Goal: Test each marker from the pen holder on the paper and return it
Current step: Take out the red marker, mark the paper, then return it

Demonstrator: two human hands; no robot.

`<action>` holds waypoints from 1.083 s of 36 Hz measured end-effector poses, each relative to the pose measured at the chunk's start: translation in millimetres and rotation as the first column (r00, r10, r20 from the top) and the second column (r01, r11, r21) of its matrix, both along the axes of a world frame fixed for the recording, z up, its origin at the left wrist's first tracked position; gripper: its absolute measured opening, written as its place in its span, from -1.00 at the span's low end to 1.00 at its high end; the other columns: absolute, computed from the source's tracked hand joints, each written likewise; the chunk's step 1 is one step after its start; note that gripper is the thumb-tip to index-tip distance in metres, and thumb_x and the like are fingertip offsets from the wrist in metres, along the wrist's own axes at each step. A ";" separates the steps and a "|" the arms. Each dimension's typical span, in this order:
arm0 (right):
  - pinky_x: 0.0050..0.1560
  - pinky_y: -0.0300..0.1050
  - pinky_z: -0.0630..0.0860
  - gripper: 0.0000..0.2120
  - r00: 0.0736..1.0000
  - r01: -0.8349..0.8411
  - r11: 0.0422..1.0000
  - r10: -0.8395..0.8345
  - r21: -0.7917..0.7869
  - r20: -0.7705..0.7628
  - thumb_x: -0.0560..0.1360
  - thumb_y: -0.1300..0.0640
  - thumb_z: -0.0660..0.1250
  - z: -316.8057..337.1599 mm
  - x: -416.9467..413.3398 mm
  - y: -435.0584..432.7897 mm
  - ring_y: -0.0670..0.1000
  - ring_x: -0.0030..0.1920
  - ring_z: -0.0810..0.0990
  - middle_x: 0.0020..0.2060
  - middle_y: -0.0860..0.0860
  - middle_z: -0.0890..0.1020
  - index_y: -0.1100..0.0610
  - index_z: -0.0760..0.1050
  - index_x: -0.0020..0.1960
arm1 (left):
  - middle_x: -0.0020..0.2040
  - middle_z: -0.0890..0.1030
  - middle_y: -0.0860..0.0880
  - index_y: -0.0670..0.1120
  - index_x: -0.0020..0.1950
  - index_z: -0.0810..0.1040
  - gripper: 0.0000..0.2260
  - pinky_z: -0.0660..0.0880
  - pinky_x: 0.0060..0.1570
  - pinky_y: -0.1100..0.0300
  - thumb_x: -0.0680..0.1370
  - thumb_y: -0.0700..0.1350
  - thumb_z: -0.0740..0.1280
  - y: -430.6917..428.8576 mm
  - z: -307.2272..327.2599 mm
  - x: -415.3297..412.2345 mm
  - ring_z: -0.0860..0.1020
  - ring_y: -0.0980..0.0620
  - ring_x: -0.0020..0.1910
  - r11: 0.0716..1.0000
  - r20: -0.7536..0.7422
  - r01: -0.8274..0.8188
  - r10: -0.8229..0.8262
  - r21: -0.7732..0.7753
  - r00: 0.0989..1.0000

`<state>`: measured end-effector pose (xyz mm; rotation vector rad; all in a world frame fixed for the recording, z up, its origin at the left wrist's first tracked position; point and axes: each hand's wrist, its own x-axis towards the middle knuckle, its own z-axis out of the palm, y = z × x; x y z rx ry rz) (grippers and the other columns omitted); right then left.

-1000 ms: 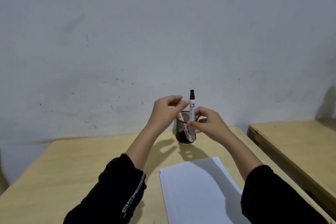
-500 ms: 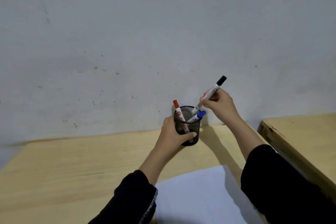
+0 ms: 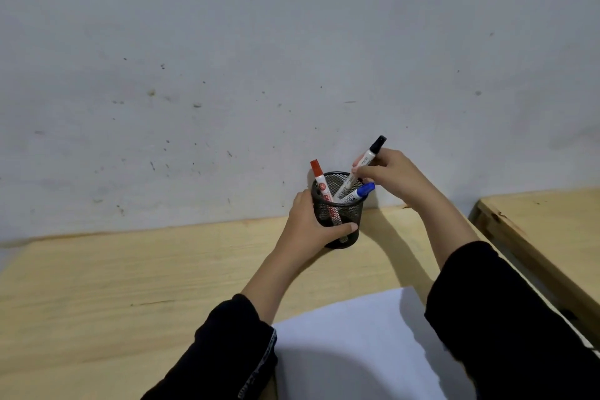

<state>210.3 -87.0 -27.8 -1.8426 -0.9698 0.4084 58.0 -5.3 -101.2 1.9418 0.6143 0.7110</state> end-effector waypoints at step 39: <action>-0.14 0.04 0.59 -0.81 0.854 0.135 0.983 -0.053 -0.122 0.517 0.47 0.16 0.28 2.2 -68.9 24.7 0.19 -0.15 0.61 -0.16 0.21 0.64 0.29 0.55 -0.08 | 0.06 0.44 0.07 0.02 0.15 0.41 -0.49 0.44 -0.08 0.31 0.30 0.04 0.54 -9.6 -9.0 -1.7 0.50 0.17 0.03 0.995 0.039 -0.039 0.043 -0.087 0.998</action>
